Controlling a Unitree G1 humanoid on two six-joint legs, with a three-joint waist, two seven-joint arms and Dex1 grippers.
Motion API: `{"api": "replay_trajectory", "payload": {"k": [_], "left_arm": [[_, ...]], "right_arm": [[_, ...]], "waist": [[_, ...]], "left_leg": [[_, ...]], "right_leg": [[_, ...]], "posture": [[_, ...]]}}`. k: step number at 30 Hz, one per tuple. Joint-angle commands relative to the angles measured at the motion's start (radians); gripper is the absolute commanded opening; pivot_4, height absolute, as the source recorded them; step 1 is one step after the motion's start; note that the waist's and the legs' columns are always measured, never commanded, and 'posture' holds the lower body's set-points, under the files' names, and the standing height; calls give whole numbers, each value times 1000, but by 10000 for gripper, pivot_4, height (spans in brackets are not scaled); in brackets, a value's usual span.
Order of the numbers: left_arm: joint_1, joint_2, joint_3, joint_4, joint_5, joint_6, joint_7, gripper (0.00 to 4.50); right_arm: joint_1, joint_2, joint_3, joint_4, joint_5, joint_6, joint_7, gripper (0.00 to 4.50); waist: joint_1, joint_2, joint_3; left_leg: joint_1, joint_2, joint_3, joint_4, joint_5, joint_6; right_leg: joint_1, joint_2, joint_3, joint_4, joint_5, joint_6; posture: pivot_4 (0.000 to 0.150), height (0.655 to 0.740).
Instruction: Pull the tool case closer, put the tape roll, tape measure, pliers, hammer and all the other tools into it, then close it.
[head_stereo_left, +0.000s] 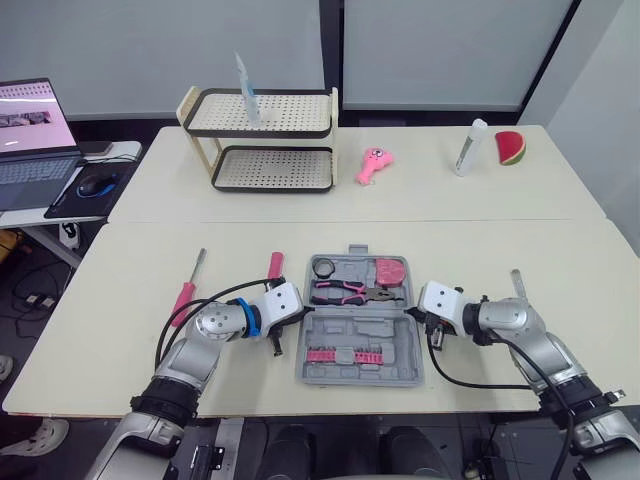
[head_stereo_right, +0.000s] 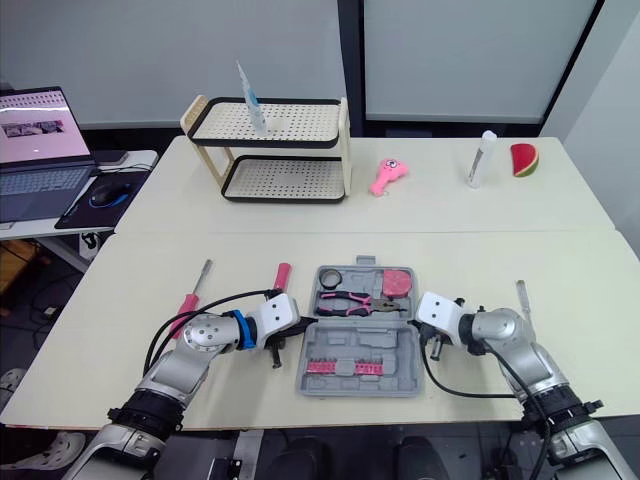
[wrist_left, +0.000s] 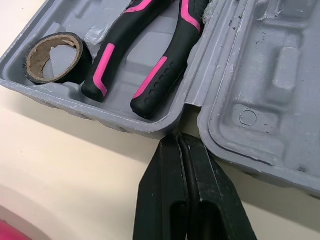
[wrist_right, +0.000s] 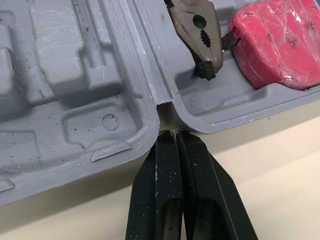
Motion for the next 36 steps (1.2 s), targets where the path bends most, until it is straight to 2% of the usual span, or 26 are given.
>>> {"api": "replay_trajectory", "payload": {"k": [1,8,12,15,21,28,30,33,36], "left_arm": [[3,21,-6,-9,-3,-9,-20,301],[6,75,48,-38,-53,-20,-45,301],[34,111,170,-140,-188,47,-63,301],[91,144,318,-219,-314,128,-46,301],[242,149,628,-278,-467,261,111,301],[441,83,886,-267,-529,296,304,301],[475,66,913,-271,-539,301,330,301],[544,32,949,-267,-560,310,354,6128],[602,4,964,-265,-579,314,357,15601]], "right_arm": [[17,-31,-46,-62,30,23,-1,0],[72,-79,-95,-161,64,48,-9,0],[137,-85,-196,-272,113,69,-54,0],[203,-89,-328,-351,169,113,-96,0],[341,-70,-575,-431,246,125,-188,0],[517,34,-822,-425,318,70,-306,0],[549,55,-852,-418,335,63,-319,0],[616,93,-891,-405,371,66,-328,6388],[664,113,-906,-402,406,73,-323,11680]], "waist": [[0,0,0],[-3,0,0],[-3,0,1],[-2,0,1],[-2,0,1],[-1,0,0],[-1,0,0],[-1,0,0],[-1,0,-1]], "left_leg": [[0,0,0,0,0,0],[0,0,0,-1,0,0],[-3,1,0,-1,0,0],[-5,0,0,-1,0,0],[-5,0,0,-1,0,0],[-4,0,0,-2,0,0],[-4,0,0,-3,0,1],[-1,0,0,-3,0,1],[1,0,0,-3,-1,1]], "right_leg": [[0,0,0,0,0,0],[-1,0,0,0,0,0],[-4,0,1,0,0,0],[-6,-1,1,1,0,0],[-6,-1,1,0,0,0],[-4,-5,2,-1,0,0],[-4,-6,3,-1,0,0],[-1,-7,3,-1,0,0],[2,-7,3,-1,0,0]], "posture": [[1500,7356],[1500,7356],[1500,7356],[1500,7356],[1500,7356],[1500,7356],[1500,7356],[1500,7356],[1500,7356]]}}
